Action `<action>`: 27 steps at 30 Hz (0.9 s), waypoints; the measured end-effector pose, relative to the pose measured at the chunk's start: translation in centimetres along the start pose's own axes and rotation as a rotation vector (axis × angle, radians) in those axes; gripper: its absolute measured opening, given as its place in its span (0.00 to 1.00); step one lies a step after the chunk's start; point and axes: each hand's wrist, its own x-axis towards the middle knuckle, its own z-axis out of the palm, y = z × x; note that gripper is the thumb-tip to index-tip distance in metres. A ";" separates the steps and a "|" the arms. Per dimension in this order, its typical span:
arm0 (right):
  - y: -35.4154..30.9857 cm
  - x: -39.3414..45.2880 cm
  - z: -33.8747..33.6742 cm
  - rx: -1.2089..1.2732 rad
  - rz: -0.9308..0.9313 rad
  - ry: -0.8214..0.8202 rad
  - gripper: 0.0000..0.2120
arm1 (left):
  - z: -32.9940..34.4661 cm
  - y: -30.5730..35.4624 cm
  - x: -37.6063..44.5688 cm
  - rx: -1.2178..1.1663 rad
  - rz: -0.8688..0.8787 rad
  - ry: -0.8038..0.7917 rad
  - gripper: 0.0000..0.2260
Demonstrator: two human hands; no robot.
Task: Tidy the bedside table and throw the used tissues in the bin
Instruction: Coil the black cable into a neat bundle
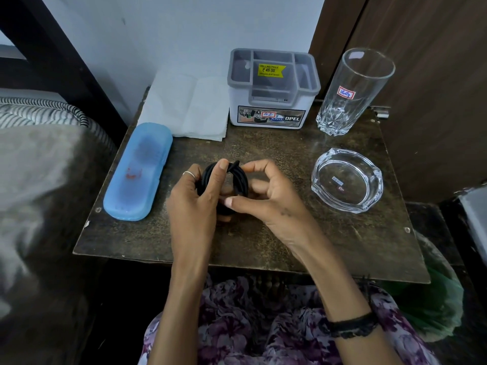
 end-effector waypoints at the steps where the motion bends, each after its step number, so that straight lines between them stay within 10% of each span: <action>1: 0.0 -0.1 0.0 -0.075 -0.023 0.008 0.18 | 0.0 0.0 0.0 0.028 0.017 0.010 0.18; 9: 0.0 -0.1 0.5 -0.395 -0.145 0.181 0.19 | 0.0 -0.2 -0.1 0.129 0.076 0.076 0.16; 27: -1.2 -0.9 -0.6 0.262 0.259 -0.066 0.14 | -0.5 -0.4 0.2 -0.129 -0.132 0.120 0.22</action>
